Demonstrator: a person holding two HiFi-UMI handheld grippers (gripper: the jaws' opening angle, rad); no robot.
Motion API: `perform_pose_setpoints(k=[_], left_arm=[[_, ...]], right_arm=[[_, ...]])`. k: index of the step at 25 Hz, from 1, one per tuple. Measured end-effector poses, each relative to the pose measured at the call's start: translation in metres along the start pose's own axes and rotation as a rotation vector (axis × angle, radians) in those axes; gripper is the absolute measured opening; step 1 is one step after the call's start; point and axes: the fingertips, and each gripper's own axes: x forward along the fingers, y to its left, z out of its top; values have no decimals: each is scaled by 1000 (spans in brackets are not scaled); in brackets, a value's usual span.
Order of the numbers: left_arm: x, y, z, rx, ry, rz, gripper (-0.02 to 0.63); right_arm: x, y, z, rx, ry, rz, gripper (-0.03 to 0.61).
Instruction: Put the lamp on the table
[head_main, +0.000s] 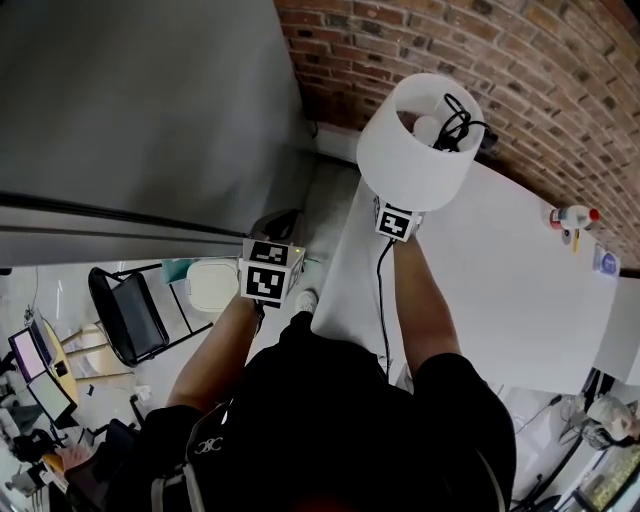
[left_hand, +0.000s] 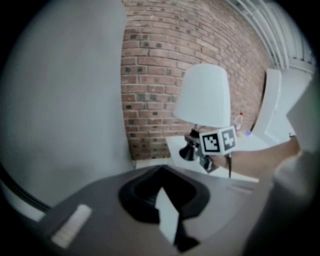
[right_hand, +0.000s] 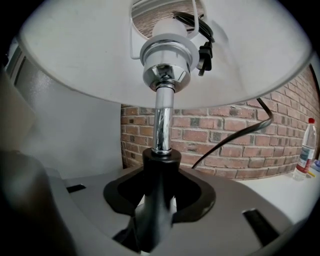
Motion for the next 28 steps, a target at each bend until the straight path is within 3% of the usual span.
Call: perform_pose_setpoints(k=[8,16,17,20,28], left_arm=[[-1,-5,5,11,-10,-16,0],[-10,-6,8,26,-21,-29,0],[-11,-6,7,28,-21,-31,0],[-13,-7,7,21,-26,-26,0],[-16,-28,18,23,-81,-88,0]], right_arm=[[-3,-1,-5,-18,-37,-29,134],[-27,3,-38,28,72,-28,186],[-36,5,-43,32,99,-26,175],[-65,3,-54,62,158,-55,8],[-131,-3,-34,109,167,-88,-2]])
